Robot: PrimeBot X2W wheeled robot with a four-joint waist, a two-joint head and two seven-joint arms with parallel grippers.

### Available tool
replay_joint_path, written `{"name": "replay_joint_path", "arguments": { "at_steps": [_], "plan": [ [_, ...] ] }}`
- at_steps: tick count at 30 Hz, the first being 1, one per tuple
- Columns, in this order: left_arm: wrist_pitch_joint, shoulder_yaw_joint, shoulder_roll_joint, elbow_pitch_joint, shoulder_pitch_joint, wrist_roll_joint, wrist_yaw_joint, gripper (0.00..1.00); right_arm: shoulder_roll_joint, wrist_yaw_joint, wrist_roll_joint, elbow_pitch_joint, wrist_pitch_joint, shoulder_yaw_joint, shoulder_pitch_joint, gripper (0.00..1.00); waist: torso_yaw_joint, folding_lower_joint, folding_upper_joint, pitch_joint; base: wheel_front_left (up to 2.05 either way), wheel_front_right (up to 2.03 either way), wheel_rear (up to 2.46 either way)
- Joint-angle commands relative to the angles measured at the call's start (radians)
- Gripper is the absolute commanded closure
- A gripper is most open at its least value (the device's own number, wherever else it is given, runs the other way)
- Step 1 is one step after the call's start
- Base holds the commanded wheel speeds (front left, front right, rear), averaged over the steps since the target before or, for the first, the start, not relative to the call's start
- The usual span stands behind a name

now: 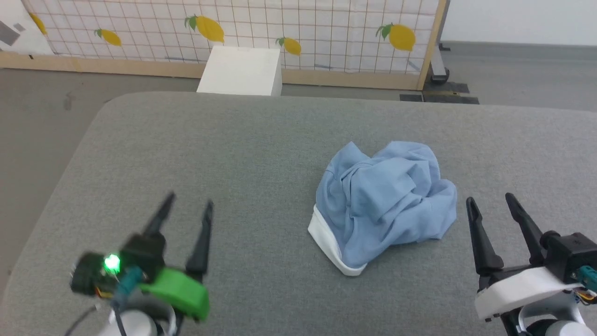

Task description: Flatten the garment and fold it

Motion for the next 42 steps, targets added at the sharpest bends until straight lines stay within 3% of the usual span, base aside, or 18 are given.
{"name": "replay_joint_path", "arguments": {
  "at_steps": [1, 8, 15, 19, 24, 32, 37, 42],
  "plan": [
    [-0.005, -0.013, 0.004, -0.006, 0.027, 0.014, 0.011, 0.0, 0.002, -0.002, -0.002, -0.003, 0.002, 0.002, 0.017, 0.0, 0.002, 0.0001, 0.0, -0.001, 0.0, 0.0, 0.0],
    [-0.005, -0.033, -0.014, -0.022, 0.061, 0.024, 0.039, 0.0, 0.008, -0.002, -0.005, -0.005, 0.003, 0.004, 0.031, 0.0, 0.005, 0.0001, 0.0, 0.001, 0.0, 0.0, 0.0],
    [0.012, -0.04, -0.008, -0.03, 0.035, 0.029, 0.027, 0.0, 0.006, -0.002, -0.01, -0.003, 0.069, -0.013, 0.036, 0.0, 0.021, 0.0001, 0.0, 0.035, 0.0, 0.0, 0.0],
    [0.012, -0.039, -0.018, -0.034, 0.018, 0.032, 0.03, 0.0, -0.036, -0.002, -0.023, 0.002, 0.215, -0.033, 0.013, 0.0, 0.045, 0.0001, 0.0, 0.085, 0.0, 0.0, 0.0],
    [0.007, -0.045, -0.038, -0.034, -0.007, 0.047, 0.029, 0.0, -0.093, -0.002, -0.014, 0.036, 0.473, -0.078, -0.073, 0.0, 0.087, 0.0001, 0.0, 0.159, 0.0, 0.0, 0.0],
    [-0.003, -0.047, -0.068, -0.016, -0.054, 0.067, 0.018, 0.0, -0.151, -0.002, 0.071, 0.136, 0.829, -0.075, -0.251, 0.0, 0.162, 0.0001, 0.0, 0.252, 0.0, 0.0, 0.0],
    [-0.008, -0.046, -0.086, -0.005, -0.075, 0.076, 0.01, 0.0, -0.186, -0.002, 0.063, 0.193, 0.946, -0.075, -0.32, 0.0, 0.204, 0.0001, 0.0, 0.291, 0.0, 0.0, 0.0],
    [-0.012, -0.041, -0.104, 0.004, -0.09, 0.084, 0.006, 0.0, -0.196, -0.002, 0.039, 0.242, 0.966, -0.086, -0.353, 0.0, 0.24, 0.0001, 0.0, 0.325, 0.0, 0.0, 0.0]
  ]
}}
